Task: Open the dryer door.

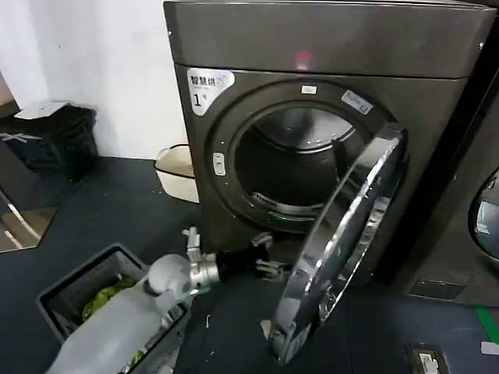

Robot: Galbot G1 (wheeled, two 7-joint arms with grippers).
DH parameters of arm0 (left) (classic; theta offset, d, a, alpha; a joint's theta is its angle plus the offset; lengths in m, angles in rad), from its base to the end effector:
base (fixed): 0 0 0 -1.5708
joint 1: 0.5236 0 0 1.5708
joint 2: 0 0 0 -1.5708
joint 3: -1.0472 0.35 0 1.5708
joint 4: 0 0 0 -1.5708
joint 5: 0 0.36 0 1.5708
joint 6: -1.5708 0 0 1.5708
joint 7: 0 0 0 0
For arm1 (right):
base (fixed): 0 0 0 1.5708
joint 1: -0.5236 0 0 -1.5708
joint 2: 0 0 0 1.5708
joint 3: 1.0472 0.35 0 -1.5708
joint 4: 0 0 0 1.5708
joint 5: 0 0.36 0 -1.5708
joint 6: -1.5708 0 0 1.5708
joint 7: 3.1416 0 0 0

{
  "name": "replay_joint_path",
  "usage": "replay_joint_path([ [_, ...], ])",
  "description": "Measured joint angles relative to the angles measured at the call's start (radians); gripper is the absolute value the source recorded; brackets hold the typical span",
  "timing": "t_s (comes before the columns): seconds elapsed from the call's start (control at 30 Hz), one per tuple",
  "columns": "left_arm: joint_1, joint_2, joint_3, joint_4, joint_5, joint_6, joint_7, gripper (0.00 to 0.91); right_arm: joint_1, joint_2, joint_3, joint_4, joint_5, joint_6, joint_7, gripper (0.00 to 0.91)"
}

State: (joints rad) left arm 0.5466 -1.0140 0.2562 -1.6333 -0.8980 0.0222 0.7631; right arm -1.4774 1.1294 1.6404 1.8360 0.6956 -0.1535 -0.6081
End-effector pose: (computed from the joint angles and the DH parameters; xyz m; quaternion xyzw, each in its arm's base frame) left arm 0.4217 -0.0414 -0.2384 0.6613 0.7453 -0.0819 0.0231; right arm 0.0977 -0.3915 -0.1524 0.0919 0.9885 -0.0508 0.1086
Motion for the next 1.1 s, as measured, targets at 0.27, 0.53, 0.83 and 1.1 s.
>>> replay_joint_path([
  [0.27, -0.055, -0.027, 0.12, -0.024, 0.004, -0.023, -0.033, 0.907, -0.06, -0.026, 0.183, -0.011, -0.014, -0.115, 0.344, 0.907],
  [0.53, -0.121, -0.105, 0.24, 0.025, 0.032, -0.039, -0.089, 0.907, -0.135, -0.07, 0.392, -0.059, -0.052, -0.132, 0.444, 0.907],
  [0.83, -0.203, -0.251, 0.35, 0.138, 0.034, -0.053, -0.136, 0.907, -0.22, -0.084, 0.584, -0.104, -0.098, -0.137, 0.383, 0.907],
  [1.1, -0.285, -0.405, 0.419, 0.256, 0.035, -0.069, -0.181, 0.907, -0.226, -0.08, 0.624, -0.13, -0.11, -0.136, 0.379, 0.907],
])
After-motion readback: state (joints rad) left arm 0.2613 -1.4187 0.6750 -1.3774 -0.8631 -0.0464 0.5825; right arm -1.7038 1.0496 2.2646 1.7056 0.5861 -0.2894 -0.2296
